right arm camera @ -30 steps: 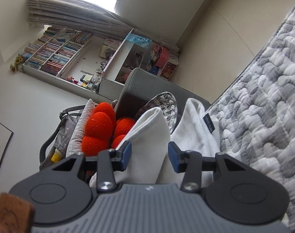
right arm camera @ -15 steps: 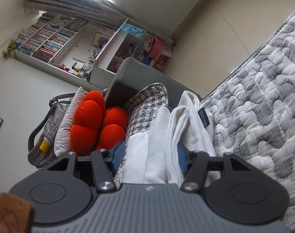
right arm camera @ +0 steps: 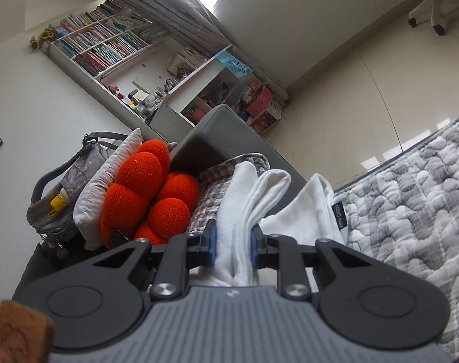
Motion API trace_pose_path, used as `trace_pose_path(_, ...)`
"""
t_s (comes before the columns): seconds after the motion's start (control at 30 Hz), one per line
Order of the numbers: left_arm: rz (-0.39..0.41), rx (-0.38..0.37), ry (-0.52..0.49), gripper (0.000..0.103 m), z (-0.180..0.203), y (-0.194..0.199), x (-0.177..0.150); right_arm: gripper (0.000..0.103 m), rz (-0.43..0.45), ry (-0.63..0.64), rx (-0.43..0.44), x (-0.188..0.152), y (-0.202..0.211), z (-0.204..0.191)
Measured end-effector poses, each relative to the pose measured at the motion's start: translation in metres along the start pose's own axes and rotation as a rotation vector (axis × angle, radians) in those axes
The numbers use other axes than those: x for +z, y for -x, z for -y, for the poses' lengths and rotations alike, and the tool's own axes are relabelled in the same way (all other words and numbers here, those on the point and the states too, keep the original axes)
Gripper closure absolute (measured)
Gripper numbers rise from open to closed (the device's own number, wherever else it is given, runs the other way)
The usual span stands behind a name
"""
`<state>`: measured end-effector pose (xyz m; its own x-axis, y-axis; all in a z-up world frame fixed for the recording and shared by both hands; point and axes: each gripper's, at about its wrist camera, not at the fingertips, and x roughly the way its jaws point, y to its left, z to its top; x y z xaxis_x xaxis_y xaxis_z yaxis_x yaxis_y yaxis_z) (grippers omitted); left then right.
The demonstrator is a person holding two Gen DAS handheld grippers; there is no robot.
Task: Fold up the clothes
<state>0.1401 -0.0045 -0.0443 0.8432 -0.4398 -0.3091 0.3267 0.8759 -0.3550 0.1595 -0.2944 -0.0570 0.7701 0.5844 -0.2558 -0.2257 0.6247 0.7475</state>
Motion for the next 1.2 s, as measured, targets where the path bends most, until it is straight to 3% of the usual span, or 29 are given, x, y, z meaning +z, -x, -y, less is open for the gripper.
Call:
trace_pose_path(0.27, -0.08, 0.008, -0.019, 0.052, 0.0, -0.021, -0.024, 0.079, -0.026, -0.008, -0.08, 0.006, 0.0, 0.018)
trace_pose_path(0.4, -0.094, 0.027, -0.078, 0.052, 0.005, -0.023, -0.029, 0.079, -0.06, -0.005, -0.139, 0.004, -0.006, 0.027)
trace_pose_path(0.57, -0.108, 0.037, -0.1, 0.05, 0.003, -0.025, -0.033, 0.079, -0.073, 0.087, -0.177, 0.002, -0.005, 0.017)
trace_pose_path(0.73, -0.146, 0.028, 0.0, 0.043, -0.009, -0.024, -0.024, 0.063, -0.043, 0.151, -0.211, 0.0, -0.001, 0.011)
trace_pose_path(0.9, -0.082, 0.06, 0.026, 0.047, -0.013, -0.015, -0.007, 0.062, 0.102, 0.326, -0.267, -0.004, 0.013, -0.01)
trace_pose_path(0.93, -0.069, 0.063, 0.035, 0.058, -0.013, -0.016, -0.004, 0.062, 0.123, 0.373, -0.258, -0.007, 0.013, -0.015)
trace_pose_path(1.07, -0.066, 0.033, 0.07, 0.064, -0.015, -0.027, -0.002, 0.063, 0.141, 0.545, -0.202, -0.025, 0.001, -0.033)
trace_pose_path(1.2, -0.067, 0.022, 0.034, 0.065, -0.009, -0.037, -0.01, 0.07, 0.068, 0.659, -0.235, -0.04, -0.022, -0.038)
